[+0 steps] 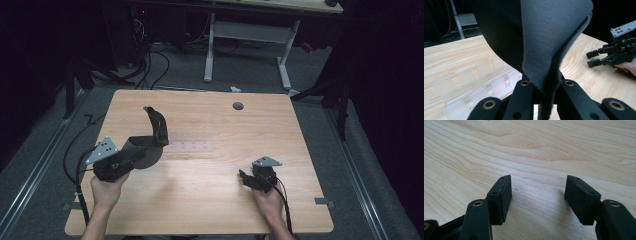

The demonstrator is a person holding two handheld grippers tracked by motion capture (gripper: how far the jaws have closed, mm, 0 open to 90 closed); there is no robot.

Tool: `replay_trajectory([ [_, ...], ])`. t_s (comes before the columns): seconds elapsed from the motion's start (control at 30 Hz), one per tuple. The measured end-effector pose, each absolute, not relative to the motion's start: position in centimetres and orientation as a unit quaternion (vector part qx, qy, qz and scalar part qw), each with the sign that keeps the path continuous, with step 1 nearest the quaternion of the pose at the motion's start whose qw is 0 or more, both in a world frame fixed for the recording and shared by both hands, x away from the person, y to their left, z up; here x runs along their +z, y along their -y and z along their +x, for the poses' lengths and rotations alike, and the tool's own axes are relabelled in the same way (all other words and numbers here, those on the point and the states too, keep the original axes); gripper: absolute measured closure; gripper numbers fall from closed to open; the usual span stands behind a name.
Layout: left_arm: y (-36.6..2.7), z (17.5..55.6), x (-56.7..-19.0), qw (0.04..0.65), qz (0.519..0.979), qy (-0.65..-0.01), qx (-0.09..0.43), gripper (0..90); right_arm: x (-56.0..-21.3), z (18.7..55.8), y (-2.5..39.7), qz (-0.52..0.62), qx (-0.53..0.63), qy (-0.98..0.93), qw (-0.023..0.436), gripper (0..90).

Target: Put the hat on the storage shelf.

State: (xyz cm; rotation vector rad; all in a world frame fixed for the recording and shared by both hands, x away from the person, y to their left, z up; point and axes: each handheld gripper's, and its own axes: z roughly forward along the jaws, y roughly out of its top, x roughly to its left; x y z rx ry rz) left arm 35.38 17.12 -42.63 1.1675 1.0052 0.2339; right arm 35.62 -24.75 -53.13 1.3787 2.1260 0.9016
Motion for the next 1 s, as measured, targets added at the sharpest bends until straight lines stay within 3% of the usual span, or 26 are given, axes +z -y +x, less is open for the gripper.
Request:
replay_trajectory([
  [1.0, -19.7, 39.2, -42.5, 0.707, 0.475, -0.493, 0.179, 86.0, -53.1, 35.6, 24.8, 0.498, 0.327, -0.771, 0.224, 38.8],
])
